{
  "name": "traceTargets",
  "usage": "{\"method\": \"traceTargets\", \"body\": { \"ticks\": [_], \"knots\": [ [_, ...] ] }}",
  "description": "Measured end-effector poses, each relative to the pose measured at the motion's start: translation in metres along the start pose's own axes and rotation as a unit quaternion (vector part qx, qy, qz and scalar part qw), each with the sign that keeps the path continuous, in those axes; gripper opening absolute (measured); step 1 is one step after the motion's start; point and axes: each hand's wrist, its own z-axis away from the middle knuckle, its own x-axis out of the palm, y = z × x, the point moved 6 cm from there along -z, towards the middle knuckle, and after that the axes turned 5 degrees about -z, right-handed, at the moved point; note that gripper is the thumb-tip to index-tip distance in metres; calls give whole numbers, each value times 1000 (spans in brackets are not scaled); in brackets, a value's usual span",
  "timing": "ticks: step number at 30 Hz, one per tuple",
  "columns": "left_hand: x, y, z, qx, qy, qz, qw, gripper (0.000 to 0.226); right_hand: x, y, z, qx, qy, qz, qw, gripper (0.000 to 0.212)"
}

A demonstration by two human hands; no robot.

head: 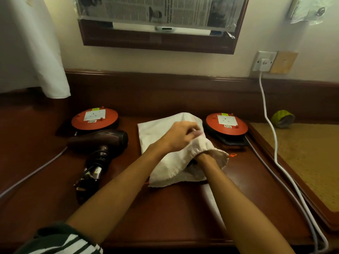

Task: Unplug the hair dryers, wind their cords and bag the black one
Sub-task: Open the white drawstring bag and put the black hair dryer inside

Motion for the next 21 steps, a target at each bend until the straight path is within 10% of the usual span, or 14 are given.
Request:
{"method": "traceTargets", "body": {
  "ticks": [5,21],
  "knots": [
    [27,-124,42,-250,-17,-131,959,42,5,5,-15,43,-51,56,996,43],
    [40,-142,56,-246,-86,-193,946,55,-18,3,-17,11,12,64,998,40]
  ]
}}
